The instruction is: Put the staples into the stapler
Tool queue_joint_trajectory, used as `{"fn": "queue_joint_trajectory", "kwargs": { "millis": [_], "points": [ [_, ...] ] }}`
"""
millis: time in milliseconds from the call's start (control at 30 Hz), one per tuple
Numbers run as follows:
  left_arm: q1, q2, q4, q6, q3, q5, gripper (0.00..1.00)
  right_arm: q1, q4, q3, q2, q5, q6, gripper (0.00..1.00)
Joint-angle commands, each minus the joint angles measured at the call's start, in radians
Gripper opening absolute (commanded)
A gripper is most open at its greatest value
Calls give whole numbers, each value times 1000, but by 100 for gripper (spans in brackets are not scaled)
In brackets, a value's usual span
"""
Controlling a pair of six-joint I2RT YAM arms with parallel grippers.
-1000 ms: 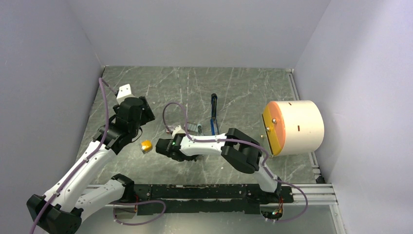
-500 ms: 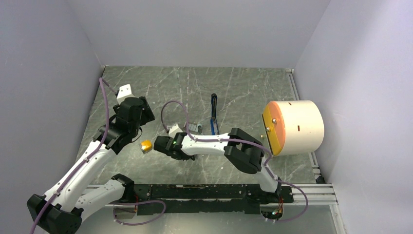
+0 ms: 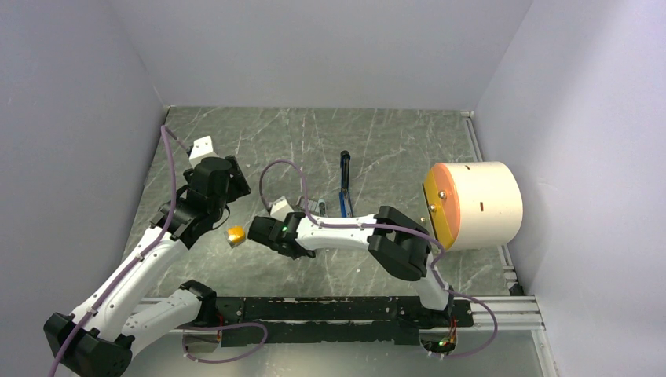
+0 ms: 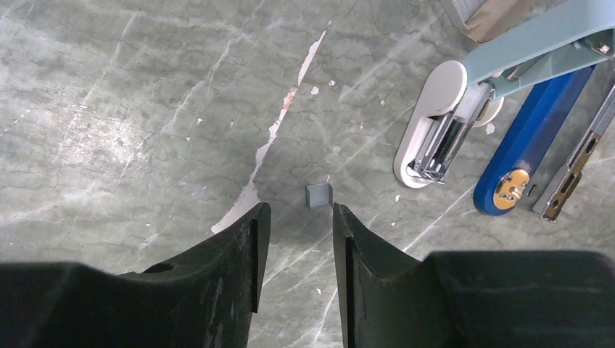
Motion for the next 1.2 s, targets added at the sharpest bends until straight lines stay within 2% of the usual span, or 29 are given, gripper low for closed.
{"fn": "queue_joint_trajectory", "kwargs": {
  "millis": [0, 333, 633, 933, 1067, 1167],
  "points": [
    [9, -7, 25, 14, -9, 8, 76, -11, 27, -13, -21, -11, -1, 42],
    [11, -2, 26, 11, -11, 16, 76, -67, 86, -76, -54, -66, -12, 47],
    [10, 3, 27, 11, -12, 21, 76, -120, 180, -154, -92, -192, -25, 35],
    [11, 5, 27, 5, -15, 40, 76, -145, 186, -190, -109, -262, -25, 31],
    [11, 5, 39, -18, -29, 101, 75, -157, 195, -206, -117, -277, -12, 24],
    [11, 12, 40, -48, -52, 153, 76, -169, 205, -217, -130, -270, 6, 22]
  ]
}}
